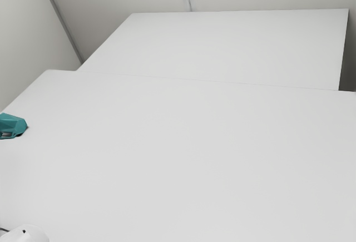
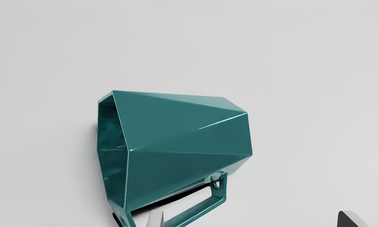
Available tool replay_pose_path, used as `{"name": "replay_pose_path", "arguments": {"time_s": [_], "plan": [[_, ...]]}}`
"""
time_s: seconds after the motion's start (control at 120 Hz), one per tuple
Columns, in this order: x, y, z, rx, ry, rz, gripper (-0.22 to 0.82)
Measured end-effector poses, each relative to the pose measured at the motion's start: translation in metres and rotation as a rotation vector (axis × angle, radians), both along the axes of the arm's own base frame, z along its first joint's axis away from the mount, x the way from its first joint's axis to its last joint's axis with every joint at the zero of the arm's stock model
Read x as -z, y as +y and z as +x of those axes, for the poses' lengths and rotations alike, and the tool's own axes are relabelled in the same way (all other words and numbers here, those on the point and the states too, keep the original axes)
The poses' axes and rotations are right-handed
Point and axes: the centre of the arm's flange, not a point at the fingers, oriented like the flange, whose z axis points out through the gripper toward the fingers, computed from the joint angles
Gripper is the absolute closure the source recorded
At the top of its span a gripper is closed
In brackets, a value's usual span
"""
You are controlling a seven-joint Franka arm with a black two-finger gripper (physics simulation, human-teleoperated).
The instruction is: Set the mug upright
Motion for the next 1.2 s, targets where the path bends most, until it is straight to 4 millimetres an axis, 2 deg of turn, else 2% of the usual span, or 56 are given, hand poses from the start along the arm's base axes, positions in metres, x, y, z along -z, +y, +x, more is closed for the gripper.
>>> {"name": "replay_pose_path", "arguments": {"time_s": [0.25,0.975,1.2], "plan": [[0.009,0.001,0.013,-0.011,-0.084,0.012,0.00],[0.047,0.003,0.024,-0.047,-0.180,-0.005,0.00],[0.050,0.001,0.030,-0.050,-0.201,-0.007,0.00]]}}
